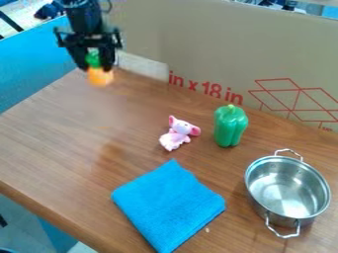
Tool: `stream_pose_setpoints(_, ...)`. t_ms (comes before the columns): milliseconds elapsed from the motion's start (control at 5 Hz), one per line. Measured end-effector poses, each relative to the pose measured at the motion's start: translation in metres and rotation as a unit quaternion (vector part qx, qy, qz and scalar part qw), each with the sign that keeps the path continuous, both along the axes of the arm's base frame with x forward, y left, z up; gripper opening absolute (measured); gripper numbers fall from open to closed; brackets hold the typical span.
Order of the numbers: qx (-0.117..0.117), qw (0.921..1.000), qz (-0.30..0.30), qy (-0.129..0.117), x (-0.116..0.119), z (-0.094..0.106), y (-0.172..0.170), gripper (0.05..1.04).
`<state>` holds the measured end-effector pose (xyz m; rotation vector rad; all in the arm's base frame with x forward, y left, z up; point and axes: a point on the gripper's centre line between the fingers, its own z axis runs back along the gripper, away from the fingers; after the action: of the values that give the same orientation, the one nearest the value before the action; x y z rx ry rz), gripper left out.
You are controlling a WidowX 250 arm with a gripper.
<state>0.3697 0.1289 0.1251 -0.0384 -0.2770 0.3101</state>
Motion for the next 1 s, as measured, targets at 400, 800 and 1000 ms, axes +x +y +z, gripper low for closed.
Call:
stream_pose_setpoints(400,-0.001,0.9992,0.012,0.039,0.033,-0.036,0.033,0.650)
stream_pose_setpoints(800,0.015,0.9975,0.019,0.066,0.036,-0.064,0.049,0.650)
stream_pose_setpoints(1000,0.017,0.9978,0.023,0.059,0.039,-0.064,0.048,0.699)
